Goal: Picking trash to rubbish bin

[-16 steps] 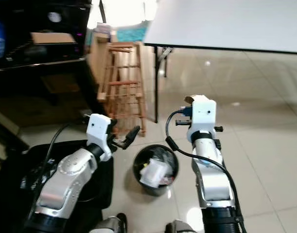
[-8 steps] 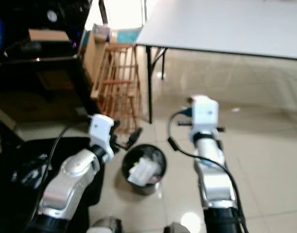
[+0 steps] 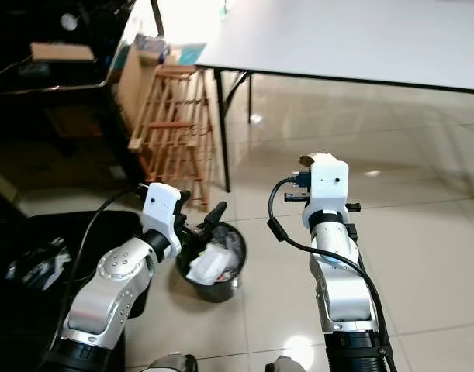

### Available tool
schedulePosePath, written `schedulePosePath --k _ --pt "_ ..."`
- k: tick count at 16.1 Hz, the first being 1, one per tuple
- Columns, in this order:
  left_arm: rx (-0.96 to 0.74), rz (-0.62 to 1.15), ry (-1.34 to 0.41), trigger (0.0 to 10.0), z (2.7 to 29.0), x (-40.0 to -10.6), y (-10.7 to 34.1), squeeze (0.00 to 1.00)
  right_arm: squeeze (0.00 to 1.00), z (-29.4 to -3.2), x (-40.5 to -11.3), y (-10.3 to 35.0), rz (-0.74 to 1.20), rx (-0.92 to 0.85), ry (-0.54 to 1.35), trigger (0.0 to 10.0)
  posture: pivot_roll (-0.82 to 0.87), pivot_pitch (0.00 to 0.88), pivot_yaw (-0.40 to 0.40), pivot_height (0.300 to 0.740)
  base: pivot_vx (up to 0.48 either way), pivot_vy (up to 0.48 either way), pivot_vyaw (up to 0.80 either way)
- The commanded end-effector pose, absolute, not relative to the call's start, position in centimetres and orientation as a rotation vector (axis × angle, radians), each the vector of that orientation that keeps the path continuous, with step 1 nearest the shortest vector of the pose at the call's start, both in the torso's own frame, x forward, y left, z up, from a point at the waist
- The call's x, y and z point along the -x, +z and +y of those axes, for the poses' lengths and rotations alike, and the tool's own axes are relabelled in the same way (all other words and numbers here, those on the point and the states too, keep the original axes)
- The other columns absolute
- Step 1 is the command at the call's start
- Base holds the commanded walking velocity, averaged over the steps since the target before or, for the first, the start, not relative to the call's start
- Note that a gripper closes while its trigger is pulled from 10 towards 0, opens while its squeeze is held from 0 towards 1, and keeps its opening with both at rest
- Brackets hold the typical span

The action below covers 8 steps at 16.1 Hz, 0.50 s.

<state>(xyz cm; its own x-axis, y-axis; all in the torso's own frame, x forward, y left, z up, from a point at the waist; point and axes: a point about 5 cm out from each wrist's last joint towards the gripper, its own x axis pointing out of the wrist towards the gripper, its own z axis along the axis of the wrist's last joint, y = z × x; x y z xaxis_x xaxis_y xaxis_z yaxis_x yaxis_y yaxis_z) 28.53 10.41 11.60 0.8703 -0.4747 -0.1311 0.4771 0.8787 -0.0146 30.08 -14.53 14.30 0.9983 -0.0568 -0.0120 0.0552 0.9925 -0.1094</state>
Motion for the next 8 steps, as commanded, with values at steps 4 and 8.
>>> schedulePosePath --k 4,8 --pt "-0.031 0.125 -0.478 10.0 11.03 -28.61 11.56 0.0 0.0 -13.65 -30.0 14.67 -0.005 0.095 -0.017 10.0 0.03 0.134 0.025 0.74 0.457 0.0 0.0" --pt "-0.035 0.127 -0.473 10.0 11.07 -28.65 11.54 0.0 0.0 -13.44 -29.99 14.66 -0.005 0.096 0.001 10.0 0.03 0.134 0.025 0.74 0.48 0.0 0.0"
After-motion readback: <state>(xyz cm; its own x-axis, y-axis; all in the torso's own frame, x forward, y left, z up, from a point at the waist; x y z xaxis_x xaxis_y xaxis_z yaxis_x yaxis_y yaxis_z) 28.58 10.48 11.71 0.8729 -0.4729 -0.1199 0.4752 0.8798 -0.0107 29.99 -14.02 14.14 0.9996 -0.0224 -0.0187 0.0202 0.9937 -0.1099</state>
